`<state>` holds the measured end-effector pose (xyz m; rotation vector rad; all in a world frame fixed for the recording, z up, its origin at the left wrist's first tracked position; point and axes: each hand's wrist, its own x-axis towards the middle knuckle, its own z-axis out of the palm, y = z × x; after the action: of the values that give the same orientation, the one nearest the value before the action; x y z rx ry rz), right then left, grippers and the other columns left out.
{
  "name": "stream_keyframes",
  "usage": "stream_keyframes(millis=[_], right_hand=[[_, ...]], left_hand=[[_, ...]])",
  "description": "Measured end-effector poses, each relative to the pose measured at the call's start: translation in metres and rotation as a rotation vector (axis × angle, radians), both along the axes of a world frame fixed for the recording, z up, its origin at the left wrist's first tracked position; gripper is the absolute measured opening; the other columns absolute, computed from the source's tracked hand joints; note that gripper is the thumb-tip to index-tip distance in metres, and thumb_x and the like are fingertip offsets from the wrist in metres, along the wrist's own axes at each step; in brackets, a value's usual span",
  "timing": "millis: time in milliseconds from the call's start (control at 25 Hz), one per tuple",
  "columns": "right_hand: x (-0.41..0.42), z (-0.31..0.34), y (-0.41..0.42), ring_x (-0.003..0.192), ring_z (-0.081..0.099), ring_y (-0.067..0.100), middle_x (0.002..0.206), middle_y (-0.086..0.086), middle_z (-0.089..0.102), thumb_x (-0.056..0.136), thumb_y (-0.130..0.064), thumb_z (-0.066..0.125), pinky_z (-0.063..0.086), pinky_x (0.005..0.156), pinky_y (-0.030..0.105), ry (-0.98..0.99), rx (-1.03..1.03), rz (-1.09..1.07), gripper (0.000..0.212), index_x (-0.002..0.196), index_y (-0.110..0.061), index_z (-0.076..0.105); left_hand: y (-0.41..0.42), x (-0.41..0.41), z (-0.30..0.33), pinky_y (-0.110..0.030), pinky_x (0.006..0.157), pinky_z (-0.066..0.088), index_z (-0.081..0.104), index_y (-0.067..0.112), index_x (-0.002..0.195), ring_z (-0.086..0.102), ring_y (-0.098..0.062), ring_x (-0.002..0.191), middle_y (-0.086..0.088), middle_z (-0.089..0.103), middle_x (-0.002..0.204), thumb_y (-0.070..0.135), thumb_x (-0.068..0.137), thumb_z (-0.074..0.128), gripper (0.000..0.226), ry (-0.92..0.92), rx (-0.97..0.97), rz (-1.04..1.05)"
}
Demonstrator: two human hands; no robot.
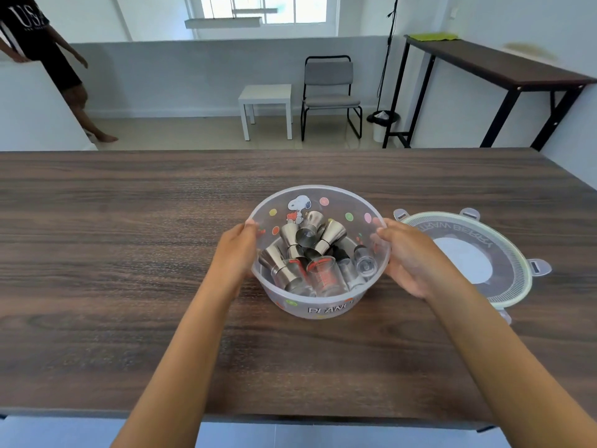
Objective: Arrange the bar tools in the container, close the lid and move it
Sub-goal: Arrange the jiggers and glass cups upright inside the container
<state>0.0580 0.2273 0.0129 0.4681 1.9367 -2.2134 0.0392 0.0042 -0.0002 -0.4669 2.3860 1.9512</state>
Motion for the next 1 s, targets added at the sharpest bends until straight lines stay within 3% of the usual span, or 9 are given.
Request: stream_keyframes(millis=[160,360,440,560,640,720,760,880,1000], right_hand=[[0.025,-0.005,0.005,0.091,0.063,0.013,0.102,0.0,0.068,0.096,-0.006,0.033,0.049,0.067,0.027,-0.053,-0.017,0.02,0.034,0.107,-0.023,0.061],[0.036,-0.007,0.008,0.096,0.064,0.012,0.104,-0.001,0.069,0.096,-0.007,0.034,0.05,0.071,0.026,-0.069,-0.03,0.04,0.035,0.1,-0.027,0.062],[0.036,-0.008,0.009,0.098,0.064,0.013,0.107,0.0,0.07,0.096,-0.008,0.036,0.051,0.079,0.03,-0.066,-0.013,0.055,0.033,0.112,-0.023,0.061],[0.033,-0.007,0.011,0.123,0.051,0.014,0.137,-0.003,0.052,0.095,-0.027,0.046,0.039,0.105,0.036,-0.003,0.318,0.061,0.045,0.139,-0.023,0.041],[0.028,0.002,0.01,0.13,0.042,0.014,0.14,-0.004,0.044,0.09,-0.033,0.052,0.034,0.108,0.034,0.203,0.686,0.006,0.051,0.139,-0.026,0.038],[0.017,0.017,0.003,0.111,0.056,0.018,0.116,0.001,0.059,0.088,-0.023,0.055,0.044,0.095,0.028,0.46,0.922,0.04,0.034,0.122,-0.02,0.057],[0.01,0.024,-0.003,0.097,0.062,0.02,0.102,0.002,0.065,0.088,-0.02,0.056,0.047,0.083,0.025,0.485,1.001,0.129,0.025,0.111,-0.017,0.064],[-0.01,0.034,-0.021,0.078,0.065,0.022,0.085,0.007,0.073,0.087,-0.017,0.053,0.048,0.07,0.024,0.29,1.267,0.479,0.02,0.094,-0.01,0.071],[-0.029,0.031,-0.035,0.041,0.061,0.014,0.055,0.009,0.068,0.089,-0.009,0.044,0.054,0.06,0.025,0.085,1.376,0.628,0.027,0.07,-0.003,0.063]], left_hand=[[-0.007,0.021,-0.005,-0.032,0.074,0.046,0.06,0.03,0.079,0.061,-0.007,0.082,0.013,0.065,0.091,0.037,0.095,0.038,0.028,-0.01,-0.077,-0.033],[-0.007,0.033,-0.005,-0.036,0.083,0.048,0.062,0.028,0.09,0.063,-0.015,0.093,0.01,0.065,0.098,0.037,0.096,0.036,0.028,-0.012,-0.129,-0.047],[-0.008,0.033,-0.003,-0.037,0.087,0.049,0.06,0.025,0.089,0.063,-0.02,0.096,0.006,0.066,0.098,0.038,0.096,0.035,0.03,-0.024,-0.152,-0.072],[-0.016,0.03,0.0,-0.033,0.082,0.048,0.061,0.02,0.106,0.059,-0.024,0.105,0.002,0.065,0.103,0.044,0.093,0.04,0.034,0.095,-0.51,-0.155],[-0.021,0.021,0.007,-0.041,0.098,0.04,0.051,0.021,0.127,0.048,-0.028,0.122,-0.009,0.055,0.126,0.044,0.088,0.051,0.045,0.223,-0.75,-0.161],[-0.021,0.005,0.02,-0.043,0.103,0.033,0.059,0.026,0.117,0.04,-0.031,0.126,-0.013,0.051,0.128,0.041,0.083,0.06,0.037,0.289,-0.853,-0.215],[-0.019,-0.004,0.026,-0.044,0.105,0.031,0.065,0.029,0.109,0.038,-0.032,0.127,-0.012,0.05,0.127,0.039,0.081,0.062,0.03,0.266,-0.909,-0.27],[-0.01,-0.022,0.037,-0.044,0.109,0.029,0.073,0.028,0.095,0.037,-0.028,0.125,-0.004,0.056,0.118,0.036,0.08,0.064,0.019,0.094,-1.046,-0.475],[0.0,-0.031,0.038,-0.037,0.103,0.033,0.075,0.02,0.095,0.051,-0.018,0.1,0.0,0.071,0.092,0.036,0.083,0.061,0.025,-0.016,-1.074,-0.648]])
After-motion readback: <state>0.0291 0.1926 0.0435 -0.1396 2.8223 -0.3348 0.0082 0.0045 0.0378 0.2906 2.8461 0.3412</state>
